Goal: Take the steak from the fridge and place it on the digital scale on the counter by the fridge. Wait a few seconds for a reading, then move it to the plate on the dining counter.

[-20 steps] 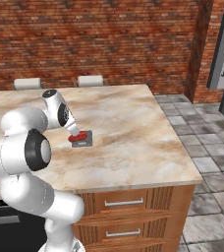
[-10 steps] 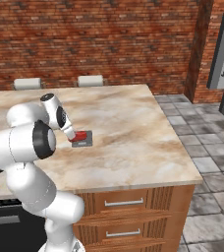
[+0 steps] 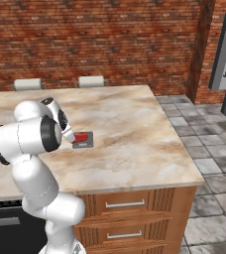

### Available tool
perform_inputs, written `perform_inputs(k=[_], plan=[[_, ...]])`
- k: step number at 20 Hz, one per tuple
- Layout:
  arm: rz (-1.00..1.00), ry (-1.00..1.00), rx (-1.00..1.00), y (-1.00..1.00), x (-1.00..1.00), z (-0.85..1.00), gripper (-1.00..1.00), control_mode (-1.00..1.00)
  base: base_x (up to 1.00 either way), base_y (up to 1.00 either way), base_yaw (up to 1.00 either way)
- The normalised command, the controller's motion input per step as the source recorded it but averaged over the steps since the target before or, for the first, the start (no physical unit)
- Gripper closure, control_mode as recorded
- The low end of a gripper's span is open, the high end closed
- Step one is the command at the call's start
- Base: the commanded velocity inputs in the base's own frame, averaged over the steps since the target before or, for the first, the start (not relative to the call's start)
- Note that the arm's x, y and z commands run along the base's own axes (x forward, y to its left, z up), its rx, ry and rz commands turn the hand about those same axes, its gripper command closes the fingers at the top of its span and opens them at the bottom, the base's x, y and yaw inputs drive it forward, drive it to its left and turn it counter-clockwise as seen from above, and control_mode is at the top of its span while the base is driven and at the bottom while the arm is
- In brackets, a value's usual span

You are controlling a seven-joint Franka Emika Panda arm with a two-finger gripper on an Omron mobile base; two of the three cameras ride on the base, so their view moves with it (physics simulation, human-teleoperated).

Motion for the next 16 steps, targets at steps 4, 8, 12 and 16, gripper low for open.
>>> perform_inputs(k=[4,8,12,16], plan=[[0.00,0.00,0.00,0.00,0.26,-0.11,-1.00,-1.00,0.00,0.00,0.00],[0.00,0.00,0.00,0.00,0.33,-0.12,-1.00,-1.00,0.00,0.00,0.00],[0.00,0.00,0.00,0.00,0.26,-0.16,-1.00,-1.00,0.00,0.00,0.00],[0.00,0.02,-0.01,0.00,0.09,-0.24,-1.00,-1.00,0.00,0.00,0.00]])
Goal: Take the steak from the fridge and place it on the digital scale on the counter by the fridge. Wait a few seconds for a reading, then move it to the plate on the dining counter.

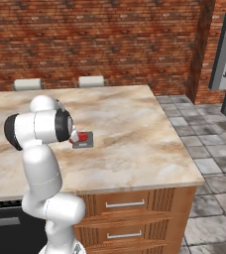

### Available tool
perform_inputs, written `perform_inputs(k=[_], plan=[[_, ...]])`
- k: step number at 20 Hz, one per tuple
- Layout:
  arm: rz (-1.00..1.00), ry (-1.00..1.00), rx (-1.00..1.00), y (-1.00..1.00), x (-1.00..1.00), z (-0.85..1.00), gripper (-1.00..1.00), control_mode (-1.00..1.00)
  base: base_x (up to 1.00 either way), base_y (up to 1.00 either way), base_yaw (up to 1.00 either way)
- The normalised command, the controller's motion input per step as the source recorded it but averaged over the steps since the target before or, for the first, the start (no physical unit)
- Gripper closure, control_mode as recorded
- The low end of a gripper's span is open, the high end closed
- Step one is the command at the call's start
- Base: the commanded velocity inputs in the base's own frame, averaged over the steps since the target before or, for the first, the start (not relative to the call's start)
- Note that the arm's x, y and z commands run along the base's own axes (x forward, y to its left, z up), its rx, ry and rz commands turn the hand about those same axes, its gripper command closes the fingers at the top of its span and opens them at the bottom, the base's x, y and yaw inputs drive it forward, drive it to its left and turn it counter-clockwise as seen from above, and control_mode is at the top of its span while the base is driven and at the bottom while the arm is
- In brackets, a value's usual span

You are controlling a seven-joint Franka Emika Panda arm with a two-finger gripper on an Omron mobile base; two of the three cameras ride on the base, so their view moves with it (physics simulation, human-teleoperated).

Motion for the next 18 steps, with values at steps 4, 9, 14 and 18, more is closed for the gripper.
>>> perform_inputs(k=[4,9,14,18], plan=[[0.00,0.03,-0.02,0.00,0.00,-0.23,-1.00,-1.00,0.00,0.00,0.00],[0.00,0.01,-0.01,0.00,0.03,-0.12,-1.00,-1.00,0.00,0.00,0.00],[0.00,0.02,0.00,0.00,0.17,-0.05,-1.00,-1.00,0.00,0.00,0.00],[0.00,0.06,0.00,0.00,0.28,-0.11,-1.00,-1.00,0.00,0.00,0.00]])
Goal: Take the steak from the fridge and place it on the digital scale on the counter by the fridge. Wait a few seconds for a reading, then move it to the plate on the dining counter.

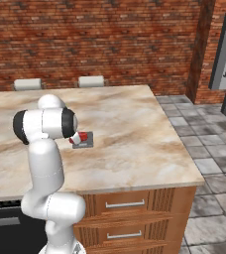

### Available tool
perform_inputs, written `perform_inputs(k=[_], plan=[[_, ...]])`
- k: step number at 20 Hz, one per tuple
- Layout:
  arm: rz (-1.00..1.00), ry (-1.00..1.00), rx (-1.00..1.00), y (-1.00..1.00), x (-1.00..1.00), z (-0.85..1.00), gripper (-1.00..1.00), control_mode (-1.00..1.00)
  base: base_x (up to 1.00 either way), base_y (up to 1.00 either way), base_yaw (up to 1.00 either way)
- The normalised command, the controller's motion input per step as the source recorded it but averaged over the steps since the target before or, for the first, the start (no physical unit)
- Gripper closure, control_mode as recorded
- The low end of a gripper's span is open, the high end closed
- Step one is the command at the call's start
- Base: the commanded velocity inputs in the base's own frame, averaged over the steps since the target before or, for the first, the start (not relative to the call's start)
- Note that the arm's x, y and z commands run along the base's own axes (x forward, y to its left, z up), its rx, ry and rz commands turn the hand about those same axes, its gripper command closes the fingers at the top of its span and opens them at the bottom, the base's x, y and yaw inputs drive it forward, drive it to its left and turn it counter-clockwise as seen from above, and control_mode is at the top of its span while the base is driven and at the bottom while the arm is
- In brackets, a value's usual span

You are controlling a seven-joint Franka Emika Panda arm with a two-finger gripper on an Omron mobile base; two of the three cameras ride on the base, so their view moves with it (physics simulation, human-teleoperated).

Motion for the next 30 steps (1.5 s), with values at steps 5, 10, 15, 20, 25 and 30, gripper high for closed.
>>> perform_inputs(k=[5,10,15,20,25,30], plan=[[0.00,0.10,0.00,0.00,0.20,-0.21,-1.00,-1.00,0.00,0.00,0.00],[0.00,0.07,0.00,0.00,0.21,-0.15,-1.00,-1.00,0.00,0.00,0.00],[0.00,0.10,0.00,0.00,0.13,-0.28,-1.00,-1.00,0.00,0.00,0.00],[-0.03,0.13,0.00,-0.01,0.00,-0.33,1.00,-1.00,0.00,0.00,0.00],[-0.04,0.02,0.00,-0.20,-0.27,-0.06,1.00,-1.00,0.00,0.00,0.00],[-0.02,-0.06,0.00,-0.20,-0.58,0.30,1.00,-1.00,0.00,0.00,0.00]])
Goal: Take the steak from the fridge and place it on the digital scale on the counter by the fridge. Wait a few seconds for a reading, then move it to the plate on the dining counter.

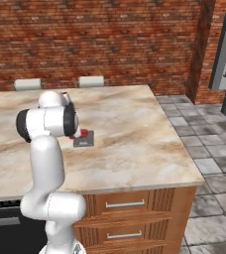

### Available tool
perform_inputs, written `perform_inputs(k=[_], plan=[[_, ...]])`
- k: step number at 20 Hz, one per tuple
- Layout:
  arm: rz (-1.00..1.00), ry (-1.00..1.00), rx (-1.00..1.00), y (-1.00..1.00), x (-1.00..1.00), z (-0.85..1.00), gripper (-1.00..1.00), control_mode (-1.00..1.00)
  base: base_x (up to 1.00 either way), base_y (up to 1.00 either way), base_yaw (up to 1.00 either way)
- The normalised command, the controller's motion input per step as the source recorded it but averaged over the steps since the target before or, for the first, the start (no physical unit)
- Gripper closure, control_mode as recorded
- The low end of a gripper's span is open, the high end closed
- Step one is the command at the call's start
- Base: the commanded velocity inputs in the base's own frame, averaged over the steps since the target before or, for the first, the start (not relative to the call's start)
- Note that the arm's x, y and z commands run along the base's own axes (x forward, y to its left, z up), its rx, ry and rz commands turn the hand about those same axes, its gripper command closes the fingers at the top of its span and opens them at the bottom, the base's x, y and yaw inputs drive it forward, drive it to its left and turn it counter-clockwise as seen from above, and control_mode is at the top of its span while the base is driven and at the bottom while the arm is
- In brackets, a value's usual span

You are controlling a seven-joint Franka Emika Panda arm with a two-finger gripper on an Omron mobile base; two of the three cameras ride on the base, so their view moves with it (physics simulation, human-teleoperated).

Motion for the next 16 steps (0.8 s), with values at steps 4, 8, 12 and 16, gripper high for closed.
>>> perform_inputs(k=[4,8,12,16], plan=[[0.00,-0.18,0.01,-0.14,-0.69,0.94,1.00,-1.00,0.00,0.00,0.00],[0.00,-0.24,0.03,-0.09,-0.64,1.00,1.00,-1.00,0.00,0.00,0.00],[0.02,-0.21,0.06,-0.16,-0.72,1.00,1.00,-1.00,0.00,0.00,0.00],[0.08,-0.10,0.06,-0.31,-0.83,1.00,1.00,-1.00,0.00,0.00,0.00]])
